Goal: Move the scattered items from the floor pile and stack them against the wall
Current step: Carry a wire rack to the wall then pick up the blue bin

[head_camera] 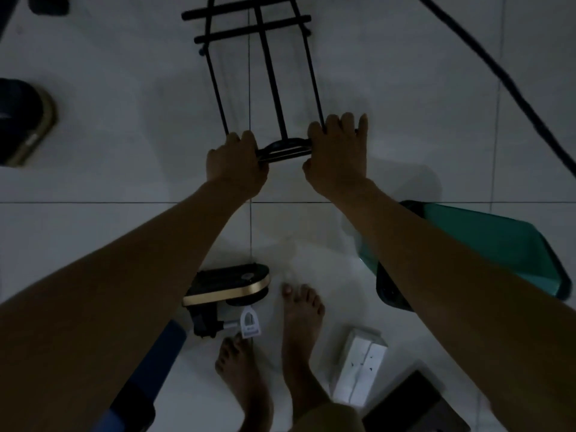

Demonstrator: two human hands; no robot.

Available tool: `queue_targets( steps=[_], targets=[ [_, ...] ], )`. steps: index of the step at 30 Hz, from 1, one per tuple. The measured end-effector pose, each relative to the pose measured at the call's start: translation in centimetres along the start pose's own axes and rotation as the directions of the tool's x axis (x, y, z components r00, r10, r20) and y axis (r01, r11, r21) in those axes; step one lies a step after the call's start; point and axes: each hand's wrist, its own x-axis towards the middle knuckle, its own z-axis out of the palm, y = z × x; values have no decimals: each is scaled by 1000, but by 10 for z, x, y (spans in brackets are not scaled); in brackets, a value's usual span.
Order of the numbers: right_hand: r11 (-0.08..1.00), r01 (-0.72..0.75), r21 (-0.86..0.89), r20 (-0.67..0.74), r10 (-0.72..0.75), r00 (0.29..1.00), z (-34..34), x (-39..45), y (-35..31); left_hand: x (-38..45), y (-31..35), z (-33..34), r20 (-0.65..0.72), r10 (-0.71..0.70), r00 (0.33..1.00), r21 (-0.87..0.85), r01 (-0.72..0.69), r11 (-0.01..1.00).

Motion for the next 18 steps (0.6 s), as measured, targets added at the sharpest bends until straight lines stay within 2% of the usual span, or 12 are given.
queue_targets(
  steps=[3, 7, 11, 15, 18],
  targets=[
    [1000, -9, -18, 167, 12, 986, -5, 11, 3, 3, 2, -5, 65, -25, 998, 109, 18, 994],
    [1000, 1, -26, 234, 6, 972, -11, 7, -1, -6, 0, -10, 141, -68, 988, 161, 44, 986],
    [998, 53, 43, 345, -64, 936, -15, -12, -13, -29, -4, -15, 138, -58, 989, 203, 29, 979],
    [955, 145, 260, 240, -209, 948, -37, -34, -16, -49, -1, -44, 151, 16, 988, 243, -53, 968],
    [933, 139, 331, 173, -204, 963, -72, -44, -15, -64, 6, -73, 167, 71, 983, 221, -107, 969]
  ],
)
